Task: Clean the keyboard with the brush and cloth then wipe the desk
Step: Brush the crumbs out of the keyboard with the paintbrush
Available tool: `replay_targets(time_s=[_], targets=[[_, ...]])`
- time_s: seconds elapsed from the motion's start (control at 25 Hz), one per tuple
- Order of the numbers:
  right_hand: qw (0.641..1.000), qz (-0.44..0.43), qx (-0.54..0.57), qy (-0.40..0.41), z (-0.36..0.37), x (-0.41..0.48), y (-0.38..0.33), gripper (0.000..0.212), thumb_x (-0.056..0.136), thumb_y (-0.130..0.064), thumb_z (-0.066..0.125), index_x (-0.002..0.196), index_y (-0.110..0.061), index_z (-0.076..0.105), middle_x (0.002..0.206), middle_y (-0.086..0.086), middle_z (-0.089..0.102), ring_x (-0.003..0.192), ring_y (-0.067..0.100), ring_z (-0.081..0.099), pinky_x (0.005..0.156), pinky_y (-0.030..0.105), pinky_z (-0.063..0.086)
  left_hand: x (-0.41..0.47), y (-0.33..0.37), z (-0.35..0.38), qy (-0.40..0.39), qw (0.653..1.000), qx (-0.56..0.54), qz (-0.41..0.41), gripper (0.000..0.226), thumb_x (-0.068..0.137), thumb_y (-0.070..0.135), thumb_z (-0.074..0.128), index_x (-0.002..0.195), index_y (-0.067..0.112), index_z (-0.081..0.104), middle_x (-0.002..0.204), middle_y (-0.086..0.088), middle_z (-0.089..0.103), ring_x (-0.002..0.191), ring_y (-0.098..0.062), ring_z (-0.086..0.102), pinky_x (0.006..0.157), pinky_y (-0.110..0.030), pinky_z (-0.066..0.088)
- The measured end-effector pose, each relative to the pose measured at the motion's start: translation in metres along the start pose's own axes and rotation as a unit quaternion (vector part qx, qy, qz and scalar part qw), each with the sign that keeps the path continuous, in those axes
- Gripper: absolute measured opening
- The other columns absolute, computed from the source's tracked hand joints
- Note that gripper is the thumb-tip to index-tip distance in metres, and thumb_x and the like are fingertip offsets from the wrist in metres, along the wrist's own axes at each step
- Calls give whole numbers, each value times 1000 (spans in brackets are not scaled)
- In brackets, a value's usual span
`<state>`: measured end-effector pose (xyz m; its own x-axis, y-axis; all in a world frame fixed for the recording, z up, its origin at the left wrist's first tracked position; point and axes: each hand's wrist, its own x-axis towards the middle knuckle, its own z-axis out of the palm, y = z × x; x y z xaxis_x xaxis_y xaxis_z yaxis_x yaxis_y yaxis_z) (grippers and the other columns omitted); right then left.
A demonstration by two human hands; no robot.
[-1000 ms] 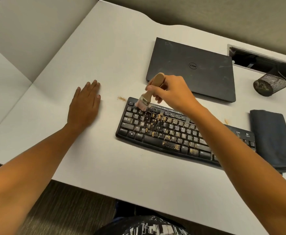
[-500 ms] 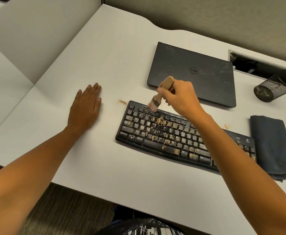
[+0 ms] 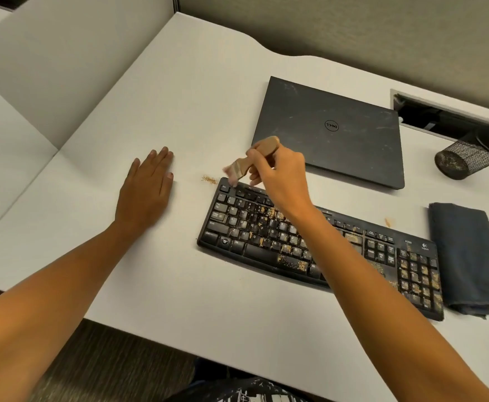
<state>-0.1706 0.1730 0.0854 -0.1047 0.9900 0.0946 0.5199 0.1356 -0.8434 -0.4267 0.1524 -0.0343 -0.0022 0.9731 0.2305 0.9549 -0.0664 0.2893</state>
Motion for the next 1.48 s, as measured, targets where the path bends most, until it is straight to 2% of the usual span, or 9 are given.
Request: replay_targets(time_s=[0.24, 0.44, 0.72, 0.88, 1.0, 1.08, 1.2, 1.4, 1.48], targets=[[988, 43, -55, 136, -27, -21, 20, 22, 96, -15, 53, 78, -7, 62, 63, 9, 63, 55, 27, 62, 51, 46, 52, 0, -1, 1, 6, 1000, 0, -3, 56, 101, 34, 19, 149, 12, 39, 155, -3, 37, 145, -21, 30, 120, -38, 13], [998, 8, 13, 66, 25, -19, -9, 20, 100, -11, 48, 85, -2, 58, 59, -11, 54, 47, -4, 58, 40, 12, 43, 1, 0, 1, -1, 1000, -5, -7, 56, 101, 34, 18, 150, 14, 37, 156, -1, 35, 146, -18, 28, 121, -37, 12], [987, 84, 16, 134, 3, 0, 5, 26, 96, -12, 51, 71, -16, 55, 56, -2, 59, 52, 21, 63, 50, 39, 55, 0, 0, 0, -3, 1000, 2, -10, 57, 101, 35, 17, 151, 14, 36, 157, 0, 34, 147, -17, 26, 121, -35, 9], [992, 77, 67, 80, 26, -16, -9, 29, 100, -9, 46, 72, -12, 52, 51, -9, 57, 42, -3, 56, 40, 20, 46, 1, 0, 1, -8, 1000, 1, -11, 57, 101, 35, 16, 151, 15, 35, 157, 0, 33, 147, -17, 26, 121, -35, 10], [996, 60, 65, 18, 43, -7, -19, 21, 101, -16, 46, 85, -10, 58, 68, 1, 66, 53, 11, 64, 46, 25, 52, 1, 0, 1, -7, 1000, 2, -11, 57, 101, 35, 17, 151, 14, 35, 157, 0, 33, 147, -17, 26, 121, -35, 10], [996, 68, 57, 34, 36, 0, -17, 20, 101, -17, 47, 85, -12, 59, 69, -2, 65, 55, 16, 65, 48, 23, 53, 1, 0, 1, -7, 1000, 0, -11, 57, 101, 35, 17, 151, 14, 35, 157, 0, 33, 147, -17, 26, 121, -35, 9], [995, 54, 20, 82, 24, -9, -13, 28, 101, -12, 45, 76, -10, 56, 52, -14, 53, 44, -5, 56, 42, 11, 42, 1, 0, 1, -6, 1000, 0, -12, 57, 101, 35, 17, 151, 14, 35, 157, 0, 34, 147, -17, 26, 121, -35, 9], [999, 9, 43, -19, 40, -31, -21, 23, 101, -19, 46, 87, -6, 60, 71, -4, 65, 54, 13, 60, 52, 37, 53, 1, 0, 1, -13, 1000, -4, -17, 58, 100, 36, 17, 151, 16, 34, 158, 2, 32, 147, -15, 24, 121, -33, 7], [1000, -11, 23, 0, 33, -26, -19, 22, 100, -18, 48, 90, -4, 62, 71, -18, 59, 63, 0, 62, 55, 24, 51, 1, 0, 1, -13, 1000, -9, -17, 58, 100, 36, 17, 151, 16, 34, 158, 2, 32, 147, -15, 23, 122, -33, 7]])
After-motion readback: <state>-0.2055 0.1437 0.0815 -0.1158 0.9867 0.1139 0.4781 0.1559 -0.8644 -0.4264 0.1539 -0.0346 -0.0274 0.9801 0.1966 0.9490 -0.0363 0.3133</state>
